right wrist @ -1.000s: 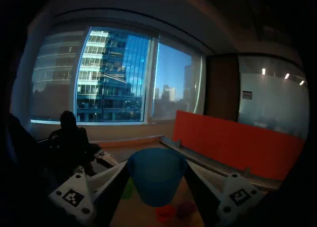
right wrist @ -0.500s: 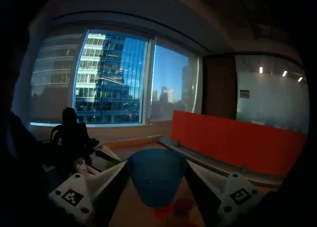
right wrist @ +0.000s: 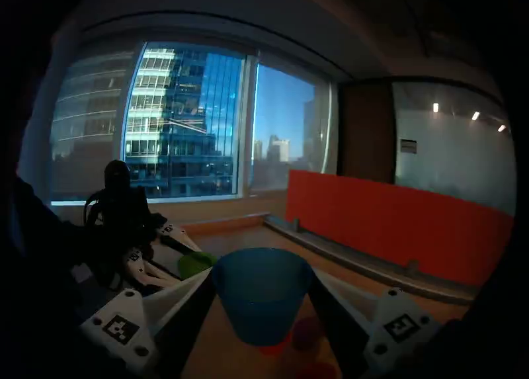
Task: Pour water
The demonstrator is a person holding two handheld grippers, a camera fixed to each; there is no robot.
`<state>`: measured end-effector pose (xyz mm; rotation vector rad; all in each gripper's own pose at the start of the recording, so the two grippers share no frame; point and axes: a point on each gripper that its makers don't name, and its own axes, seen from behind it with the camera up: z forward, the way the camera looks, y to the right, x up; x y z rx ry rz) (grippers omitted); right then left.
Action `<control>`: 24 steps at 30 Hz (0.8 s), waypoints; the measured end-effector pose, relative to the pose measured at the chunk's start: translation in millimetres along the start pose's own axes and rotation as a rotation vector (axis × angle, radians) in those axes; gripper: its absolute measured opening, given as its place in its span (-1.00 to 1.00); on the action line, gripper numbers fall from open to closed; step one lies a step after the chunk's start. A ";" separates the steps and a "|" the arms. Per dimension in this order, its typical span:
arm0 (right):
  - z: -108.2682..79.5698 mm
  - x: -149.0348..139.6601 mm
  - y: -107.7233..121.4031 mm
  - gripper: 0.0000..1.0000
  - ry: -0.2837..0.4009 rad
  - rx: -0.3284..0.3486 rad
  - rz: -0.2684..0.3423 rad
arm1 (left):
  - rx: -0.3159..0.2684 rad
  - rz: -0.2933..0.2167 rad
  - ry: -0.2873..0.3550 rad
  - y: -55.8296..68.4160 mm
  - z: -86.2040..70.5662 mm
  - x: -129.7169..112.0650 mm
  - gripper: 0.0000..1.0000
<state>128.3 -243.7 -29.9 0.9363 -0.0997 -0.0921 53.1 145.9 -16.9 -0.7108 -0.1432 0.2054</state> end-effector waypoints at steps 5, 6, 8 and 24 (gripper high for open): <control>0.5 -13.8 1.4 0.86 -0.029 0.005 -0.002 | -0.001 -0.004 -0.054 -3.7 5.8 -11.6 0.70; 0.6 -16.8 1.6 0.86 -0.035 0.005 -0.004 | 0.000 -0.006 -0.065 -4.7 7.0 -14.0 0.70; 0.8 -24.1 1.6 0.86 -0.050 0.006 -0.010 | 0.001 -0.008 -0.089 -6.8 9.4 -19.5 0.71; 6.7 -82.7 0.7 0.86 -0.179 0.041 -0.055 | -0.018 0.018 -0.251 -10.6 20.1 -62.3 0.71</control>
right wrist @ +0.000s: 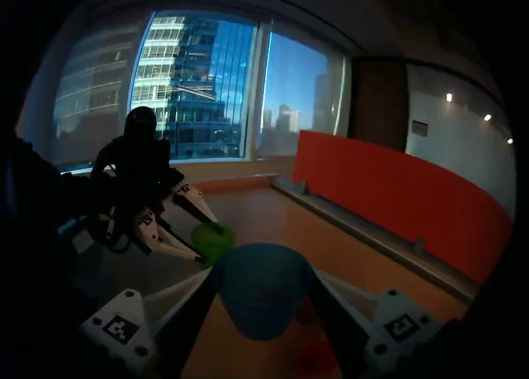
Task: Pour water
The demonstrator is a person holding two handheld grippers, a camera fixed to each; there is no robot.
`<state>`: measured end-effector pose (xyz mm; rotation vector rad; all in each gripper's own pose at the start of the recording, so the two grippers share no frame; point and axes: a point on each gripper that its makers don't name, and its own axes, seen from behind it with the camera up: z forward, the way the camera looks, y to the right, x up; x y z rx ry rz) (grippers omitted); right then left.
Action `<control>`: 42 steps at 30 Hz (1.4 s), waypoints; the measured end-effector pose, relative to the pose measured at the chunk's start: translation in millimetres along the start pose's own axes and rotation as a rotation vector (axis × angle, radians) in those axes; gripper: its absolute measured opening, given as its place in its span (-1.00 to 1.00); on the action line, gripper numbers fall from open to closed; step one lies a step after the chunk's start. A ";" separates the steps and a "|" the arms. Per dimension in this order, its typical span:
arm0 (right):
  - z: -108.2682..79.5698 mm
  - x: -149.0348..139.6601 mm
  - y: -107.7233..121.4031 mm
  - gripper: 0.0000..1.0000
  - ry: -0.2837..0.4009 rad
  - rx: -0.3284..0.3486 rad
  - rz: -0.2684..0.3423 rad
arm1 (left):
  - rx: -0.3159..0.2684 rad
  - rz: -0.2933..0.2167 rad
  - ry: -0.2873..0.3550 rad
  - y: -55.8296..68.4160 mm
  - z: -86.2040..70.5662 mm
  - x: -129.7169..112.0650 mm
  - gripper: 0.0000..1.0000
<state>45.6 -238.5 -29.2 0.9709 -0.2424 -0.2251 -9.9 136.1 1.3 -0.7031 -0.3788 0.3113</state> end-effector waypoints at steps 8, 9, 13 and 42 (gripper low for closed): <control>9.2 -21.1 -0.4 0.86 -0.057 0.018 -0.008 | -0.009 0.008 -0.068 -2.2 6.8 -19.4 0.71; 10.3 -23.5 -0.4 0.87 -0.065 0.020 -0.010 | -0.009 0.009 -0.075 -2.7 7.8 -21.8 0.71; 15.6 -31.3 -1.5 0.86 -0.090 0.027 -0.016 | -0.011 0.012 -0.104 -4.0 12.9 -31.6 0.71; 46.4 -79.6 -3.6 0.87 -0.222 0.071 -0.029 | -0.043 -0.040 -0.213 -12.7 49.8 -91.7 0.75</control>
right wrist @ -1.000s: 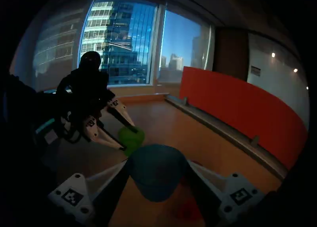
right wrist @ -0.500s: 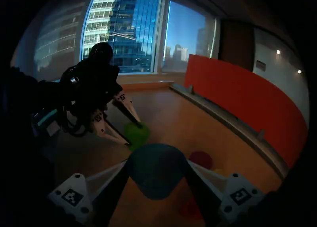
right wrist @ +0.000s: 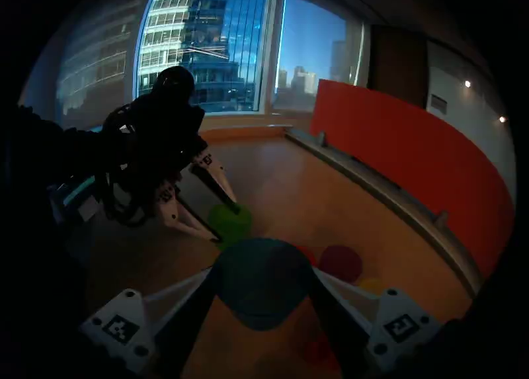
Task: Pour water
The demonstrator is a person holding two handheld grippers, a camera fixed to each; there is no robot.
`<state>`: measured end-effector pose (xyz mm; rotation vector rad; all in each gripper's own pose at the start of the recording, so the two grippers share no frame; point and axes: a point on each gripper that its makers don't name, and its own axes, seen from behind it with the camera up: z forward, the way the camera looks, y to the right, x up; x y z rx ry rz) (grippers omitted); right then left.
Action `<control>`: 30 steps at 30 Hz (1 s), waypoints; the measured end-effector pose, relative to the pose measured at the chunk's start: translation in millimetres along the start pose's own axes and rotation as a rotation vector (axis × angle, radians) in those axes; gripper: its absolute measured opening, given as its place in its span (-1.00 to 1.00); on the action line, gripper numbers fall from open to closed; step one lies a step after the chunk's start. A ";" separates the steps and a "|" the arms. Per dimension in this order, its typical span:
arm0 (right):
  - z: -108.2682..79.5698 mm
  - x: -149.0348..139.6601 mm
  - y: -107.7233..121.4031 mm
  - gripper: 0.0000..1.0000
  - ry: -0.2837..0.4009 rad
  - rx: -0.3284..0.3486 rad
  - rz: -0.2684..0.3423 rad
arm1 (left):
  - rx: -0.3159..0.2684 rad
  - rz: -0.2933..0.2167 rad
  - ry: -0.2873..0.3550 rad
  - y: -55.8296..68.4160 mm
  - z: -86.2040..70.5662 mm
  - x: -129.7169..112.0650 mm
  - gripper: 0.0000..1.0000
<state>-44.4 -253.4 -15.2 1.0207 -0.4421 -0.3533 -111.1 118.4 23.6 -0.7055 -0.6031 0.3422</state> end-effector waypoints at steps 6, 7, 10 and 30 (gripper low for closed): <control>5.3 -6.8 -2.6 0.87 -0.014 0.005 0.002 | -0.006 -0.022 0.011 -1.2 -0.5 -2.9 0.76; 6.2 -8.0 -3.4 0.87 -0.016 0.005 0.001 | -0.006 -0.027 0.012 -1.6 -0.8 -3.5 0.76; 9.0 -11.7 -5.8 0.87 -0.023 0.008 -0.002 | -0.007 -0.045 0.016 -2.7 -1.7 -5.4 0.76; 19.7 -30.6 -13.7 0.87 -0.050 0.013 0.017 | 0.012 -0.053 -0.031 -7.4 -5.8 -29.6 0.79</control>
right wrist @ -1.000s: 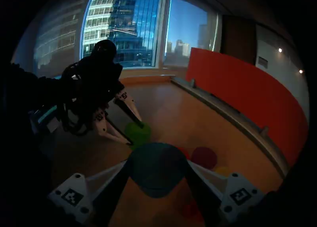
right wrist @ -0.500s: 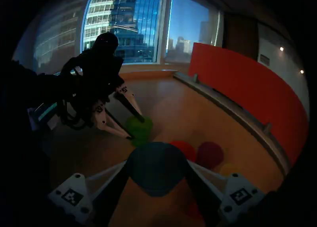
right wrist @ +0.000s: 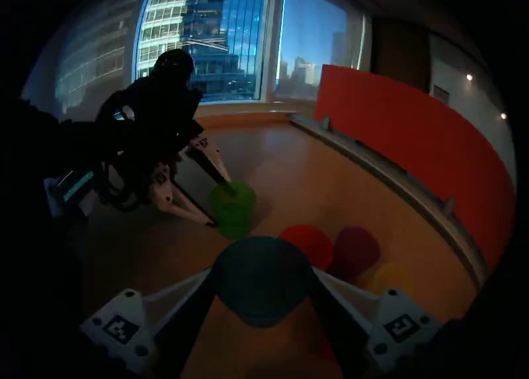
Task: Pour water
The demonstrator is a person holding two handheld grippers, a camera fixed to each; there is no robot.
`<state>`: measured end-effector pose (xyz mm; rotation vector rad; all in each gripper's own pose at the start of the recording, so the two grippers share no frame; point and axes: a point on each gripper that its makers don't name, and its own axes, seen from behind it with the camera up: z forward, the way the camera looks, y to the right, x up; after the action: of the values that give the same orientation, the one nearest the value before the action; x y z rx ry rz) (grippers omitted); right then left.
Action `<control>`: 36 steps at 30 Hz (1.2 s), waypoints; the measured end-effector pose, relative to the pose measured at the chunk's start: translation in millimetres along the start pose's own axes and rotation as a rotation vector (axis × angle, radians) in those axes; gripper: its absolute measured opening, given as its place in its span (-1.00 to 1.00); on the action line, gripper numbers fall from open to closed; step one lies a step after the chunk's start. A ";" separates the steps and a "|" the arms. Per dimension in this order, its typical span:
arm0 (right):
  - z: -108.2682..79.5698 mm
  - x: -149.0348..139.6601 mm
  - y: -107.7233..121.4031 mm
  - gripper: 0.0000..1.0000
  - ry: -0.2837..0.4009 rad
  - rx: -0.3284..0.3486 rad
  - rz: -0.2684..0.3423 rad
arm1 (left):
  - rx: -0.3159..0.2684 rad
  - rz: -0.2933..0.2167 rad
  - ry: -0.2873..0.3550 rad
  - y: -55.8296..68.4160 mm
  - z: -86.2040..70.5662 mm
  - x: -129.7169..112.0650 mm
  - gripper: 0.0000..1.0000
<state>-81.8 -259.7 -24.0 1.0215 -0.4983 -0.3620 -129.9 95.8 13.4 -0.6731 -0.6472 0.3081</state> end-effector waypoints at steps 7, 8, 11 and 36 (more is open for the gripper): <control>10.3 -16.6 -1.0 0.87 -0.020 0.007 0.023 | 0.013 0.003 -0.007 -1.9 -9.3 -9.2 0.80; 11.8 -19.3 -1.1 0.87 -0.023 0.008 0.025 | 0.013 0.000 -0.008 -1.9 -10.7 -10.6 0.80; 15.5 -24.4 -2.3 0.87 -0.029 0.013 0.031 | 0.014 -0.013 -0.006 -2.2 -14.5 -13.5 0.81; 30.6 -49.0 -7.7 0.87 -0.031 0.003 0.067 | 0.024 -0.031 0.018 3.9 -38.5 -14.6 0.84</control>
<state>-139.8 -260.4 -28.7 1.0010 -0.5600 -0.3178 -116.5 73.6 -18.8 -0.6413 -0.6355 0.2801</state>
